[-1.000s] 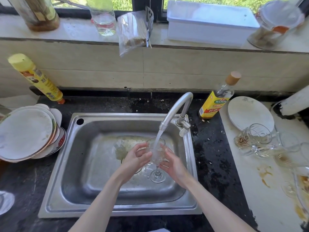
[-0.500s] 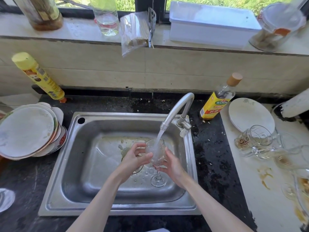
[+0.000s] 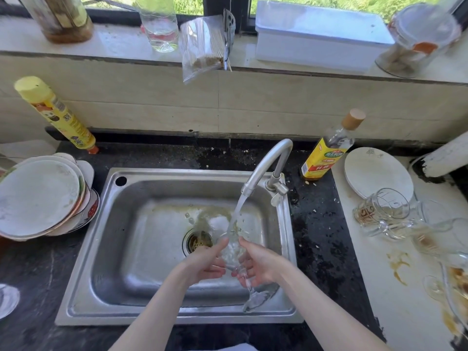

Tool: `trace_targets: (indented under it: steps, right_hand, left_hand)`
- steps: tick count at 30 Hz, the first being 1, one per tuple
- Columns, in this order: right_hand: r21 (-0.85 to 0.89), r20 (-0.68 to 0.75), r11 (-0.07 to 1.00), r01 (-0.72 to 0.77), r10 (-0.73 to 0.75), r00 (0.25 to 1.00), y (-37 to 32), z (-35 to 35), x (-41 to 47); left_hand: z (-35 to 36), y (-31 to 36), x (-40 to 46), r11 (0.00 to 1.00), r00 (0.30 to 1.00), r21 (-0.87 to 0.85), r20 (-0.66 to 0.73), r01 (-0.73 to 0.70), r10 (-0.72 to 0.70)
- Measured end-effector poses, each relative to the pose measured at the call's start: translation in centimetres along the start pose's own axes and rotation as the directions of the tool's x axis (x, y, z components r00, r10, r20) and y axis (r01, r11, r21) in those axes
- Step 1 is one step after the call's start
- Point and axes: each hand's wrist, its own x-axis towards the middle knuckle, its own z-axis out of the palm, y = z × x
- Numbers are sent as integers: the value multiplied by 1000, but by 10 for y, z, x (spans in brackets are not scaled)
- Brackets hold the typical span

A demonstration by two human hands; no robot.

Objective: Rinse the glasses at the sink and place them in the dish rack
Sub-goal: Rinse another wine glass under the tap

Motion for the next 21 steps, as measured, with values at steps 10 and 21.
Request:
trace_targets:
  steps: [10,21]
  right_hand:
    - [-102,-98,991,81,-91,991,1,4,6]
    - [-6,-188,874,485,-477,858,3,5,14]
  left_hand:
    - [2,5,-6,997,998,-58,-5,-59,59]
    - [-6,19,-21,938,942,-91,-63,-333,329]
